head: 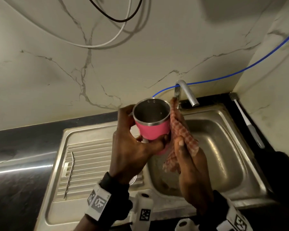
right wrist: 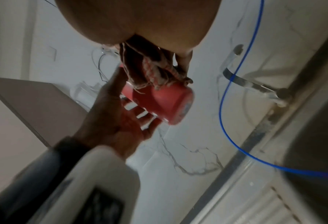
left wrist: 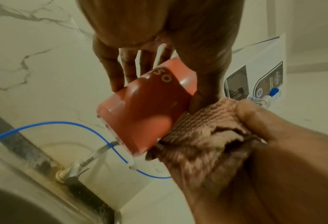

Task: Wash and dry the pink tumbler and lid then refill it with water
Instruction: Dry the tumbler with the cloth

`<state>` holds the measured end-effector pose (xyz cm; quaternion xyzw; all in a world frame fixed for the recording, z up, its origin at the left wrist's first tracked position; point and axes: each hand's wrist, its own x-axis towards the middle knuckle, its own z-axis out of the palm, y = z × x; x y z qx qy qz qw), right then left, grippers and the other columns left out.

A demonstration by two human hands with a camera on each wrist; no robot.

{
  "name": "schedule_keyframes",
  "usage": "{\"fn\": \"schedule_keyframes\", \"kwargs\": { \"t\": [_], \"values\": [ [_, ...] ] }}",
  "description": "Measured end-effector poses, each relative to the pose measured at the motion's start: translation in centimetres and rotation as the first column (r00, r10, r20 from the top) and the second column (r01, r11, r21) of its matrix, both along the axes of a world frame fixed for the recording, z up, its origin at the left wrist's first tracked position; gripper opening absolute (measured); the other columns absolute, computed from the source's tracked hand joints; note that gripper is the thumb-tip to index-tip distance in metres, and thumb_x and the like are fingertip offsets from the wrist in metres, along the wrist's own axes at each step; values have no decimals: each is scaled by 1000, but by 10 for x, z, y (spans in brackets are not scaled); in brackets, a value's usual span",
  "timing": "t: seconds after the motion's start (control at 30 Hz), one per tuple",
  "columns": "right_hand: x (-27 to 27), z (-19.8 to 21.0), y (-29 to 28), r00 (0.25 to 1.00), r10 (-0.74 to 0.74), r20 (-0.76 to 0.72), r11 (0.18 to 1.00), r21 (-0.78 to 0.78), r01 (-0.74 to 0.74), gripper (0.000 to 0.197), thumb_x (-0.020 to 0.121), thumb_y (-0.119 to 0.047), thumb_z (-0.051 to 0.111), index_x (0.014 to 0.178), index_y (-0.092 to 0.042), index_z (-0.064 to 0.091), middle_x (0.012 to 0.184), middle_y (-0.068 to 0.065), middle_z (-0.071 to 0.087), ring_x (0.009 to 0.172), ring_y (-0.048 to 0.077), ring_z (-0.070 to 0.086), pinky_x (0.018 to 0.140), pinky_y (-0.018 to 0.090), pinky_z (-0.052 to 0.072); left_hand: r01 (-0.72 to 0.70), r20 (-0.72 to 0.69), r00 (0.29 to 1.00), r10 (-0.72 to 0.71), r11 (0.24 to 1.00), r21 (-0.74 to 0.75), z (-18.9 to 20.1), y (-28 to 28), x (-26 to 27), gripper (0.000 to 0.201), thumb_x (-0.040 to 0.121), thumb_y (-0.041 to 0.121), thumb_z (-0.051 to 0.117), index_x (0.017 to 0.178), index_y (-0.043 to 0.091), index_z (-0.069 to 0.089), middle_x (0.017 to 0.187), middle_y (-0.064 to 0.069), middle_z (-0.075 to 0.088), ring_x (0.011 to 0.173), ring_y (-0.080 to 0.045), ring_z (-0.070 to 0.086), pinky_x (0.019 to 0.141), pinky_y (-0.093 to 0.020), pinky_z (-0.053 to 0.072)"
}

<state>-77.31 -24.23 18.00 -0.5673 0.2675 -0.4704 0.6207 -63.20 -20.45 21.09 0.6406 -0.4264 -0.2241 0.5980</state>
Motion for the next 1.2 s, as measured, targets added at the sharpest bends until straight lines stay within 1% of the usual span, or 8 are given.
{"fn": "schedule_keyframes", "kwargs": {
  "t": [0.1, 0.27, 0.47, 0.63, 0.8, 0.93, 1.03, 1.2],
  "values": [
    [7, 8, -20, 996, 22, 86, 991, -131, -11, 42, 108, -32, 43, 145, -15, 51, 153, -8, 53, 145, 12, 45, 118, 27, 38, 19, -27, 999, -19, 1000, 5, -5, 4, -7, 85, 63, 16, 98, 134, 28, 53, 129, 11, 71, 123, -16, 69, 84, -49, 66],
    [16, 17, -45, 987, 37, 158, 973, 218, -71, 36, 99, -37, 43, 106, -47, 77, 119, -13, 75, 117, 8, 68, 96, 28, 53, 72, 18, 997, -72, 997, -23, 1, 7, -9, 93, 60, 10, 103, 133, 34, 50, 135, 14, 67, 127, -14, 67, 81, -28, 63],
    [9, 3, -45, 942, 155, 299, 744, 592, -310, 46, 110, -39, 35, 143, -14, 58, 138, 15, 65, 130, 33, 61, 110, 52, 48, 90, -30, 995, -95, 986, -137, 9, 5, -1, 88, 63, 5, 95, 133, 32, 49, 138, 2, 65, 128, -26, 66, 78, -39, 65],
    [6, -9, -30, 911, 185, 369, 569, 715, -406, 57, 110, -46, 32, 147, -6, 52, 144, 23, 58, 134, 40, 56, 114, 54, 43, -1, -16, 1000, -1, 991, -136, 10, -4, 11, 85, 63, 14, 98, 128, 36, 48, 135, 4, 67, 126, -22, 67, 79, -39, 65],
    [-10, -1, -31, 904, 108, 413, 520, 752, -405, 56, 107, -44, 40, 131, 0, 66, 126, 23, 70, 112, 37, 71, 78, 44, 63, -75, -90, 994, 60, 982, -173, 5, 0, 28, 79, 60, 24, 94, 124, 26, 48, 129, -2, 69, 119, -26, 69, 78, -32, 62],
    [-2, -2, -30, 889, 109, 445, 536, 727, -429, 56, 110, -45, 35, 147, -8, 52, 146, 22, 57, 135, 41, 54, 103, 55, 52, 12, -146, 988, -40, 983, -184, 0, 2, 11, 80, 63, 12, 95, 127, 18, 48, 132, -6, 68, 120, -29, 69, 82, -32, 63],
    [3, -10, -25, 878, 121, 463, 428, 774, -467, 59, 110, -49, 36, 152, -10, 46, 152, 25, 48, 142, 41, 46, 119, 57, 35, 55, -146, 986, -77, 987, -151, -2, 0, 1, 83, 65, -1, 94, 130, 22, 49, 133, -3, 68, 123, -30, 69, 82, -41, 65],
    [-4, -9, -22, 860, 147, 488, 317, 801, -509, 55, 105, -47, 43, 137, -6, 64, 135, 23, 65, 113, 35, 71, 82, 42, 63, 108, -139, 983, -120, 990, -89, -2, 5, 11, 86, 65, 1, 94, 133, 25, 47, 134, 4, 66, 125, -24, 69, 81, -36, 65]
  ]
}}
